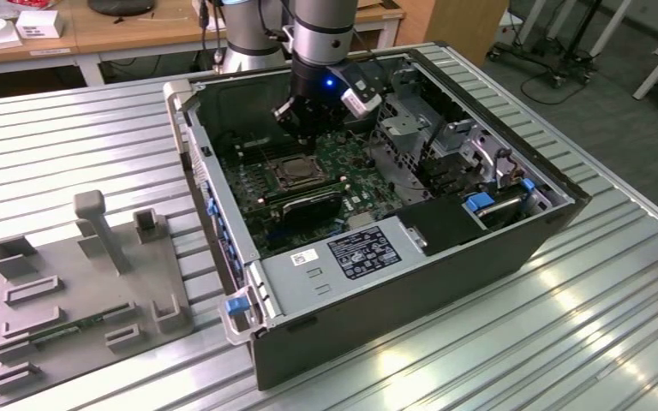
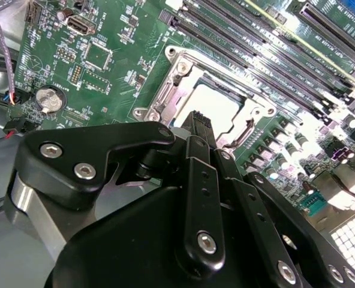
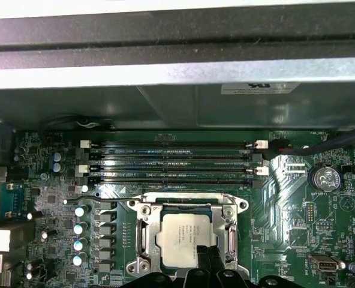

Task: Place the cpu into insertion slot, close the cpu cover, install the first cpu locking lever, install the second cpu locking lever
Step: 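Close the cpu cover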

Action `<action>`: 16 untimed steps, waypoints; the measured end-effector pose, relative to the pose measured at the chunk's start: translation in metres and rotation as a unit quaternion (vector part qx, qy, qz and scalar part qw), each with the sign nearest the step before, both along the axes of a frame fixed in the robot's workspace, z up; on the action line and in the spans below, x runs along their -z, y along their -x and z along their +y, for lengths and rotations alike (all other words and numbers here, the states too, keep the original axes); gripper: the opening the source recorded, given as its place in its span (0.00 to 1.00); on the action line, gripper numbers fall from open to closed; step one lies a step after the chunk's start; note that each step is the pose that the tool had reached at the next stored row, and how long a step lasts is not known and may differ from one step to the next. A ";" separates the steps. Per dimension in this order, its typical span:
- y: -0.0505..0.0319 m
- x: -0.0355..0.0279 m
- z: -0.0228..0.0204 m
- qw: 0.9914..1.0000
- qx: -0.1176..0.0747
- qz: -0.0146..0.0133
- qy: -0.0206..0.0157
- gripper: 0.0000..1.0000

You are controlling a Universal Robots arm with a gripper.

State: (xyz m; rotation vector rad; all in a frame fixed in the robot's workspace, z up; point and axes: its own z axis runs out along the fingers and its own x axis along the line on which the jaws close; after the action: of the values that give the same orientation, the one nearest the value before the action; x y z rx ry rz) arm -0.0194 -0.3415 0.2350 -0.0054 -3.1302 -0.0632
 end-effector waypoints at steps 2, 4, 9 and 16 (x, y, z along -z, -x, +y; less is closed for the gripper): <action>0.0004 0.0003 -0.0001 1.000 -0.002 -0.002 -0.001 0.11; 0.0013 0.0006 -0.0001 1.000 -0.004 -0.004 -0.001 0.11; 0.0078 0.0016 -0.0001 1.000 -0.007 -0.007 -0.001 0.11; 0.0136 0.0070 -0.0001 1.000 -0.008 -0.008 -0.001 0.11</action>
State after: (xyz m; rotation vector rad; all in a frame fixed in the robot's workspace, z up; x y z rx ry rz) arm -0.0330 -0.3417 0.2281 0.0195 -3.1461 -0.0662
